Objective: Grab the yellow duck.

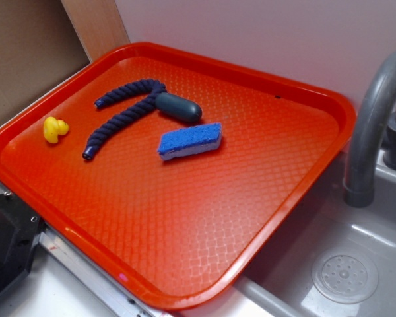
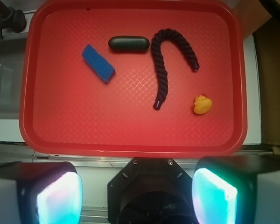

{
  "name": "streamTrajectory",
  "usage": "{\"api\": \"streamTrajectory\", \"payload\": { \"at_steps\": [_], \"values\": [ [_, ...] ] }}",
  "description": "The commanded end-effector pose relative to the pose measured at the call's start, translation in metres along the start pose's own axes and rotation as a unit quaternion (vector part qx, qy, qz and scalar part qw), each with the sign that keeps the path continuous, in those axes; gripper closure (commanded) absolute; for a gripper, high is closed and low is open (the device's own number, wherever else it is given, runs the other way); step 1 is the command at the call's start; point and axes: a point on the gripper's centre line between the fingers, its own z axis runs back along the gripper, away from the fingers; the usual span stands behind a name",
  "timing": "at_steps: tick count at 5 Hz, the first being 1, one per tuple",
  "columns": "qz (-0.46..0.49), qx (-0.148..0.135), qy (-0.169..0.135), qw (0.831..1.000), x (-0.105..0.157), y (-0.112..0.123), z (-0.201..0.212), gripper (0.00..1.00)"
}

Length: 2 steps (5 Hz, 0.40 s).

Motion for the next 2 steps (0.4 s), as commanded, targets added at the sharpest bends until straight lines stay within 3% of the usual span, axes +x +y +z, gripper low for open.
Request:
{"api": "streamTrajectory", "payload": {
  "at_steps": [1,2],
  "values": [
    [0.0,0.0,0.0,1.0,0.0,0.0,0.0,0.0],
    [0.109,0.015,-0.005,0.994,0.015,0.03,-0.022,0.0]
  ]
}}
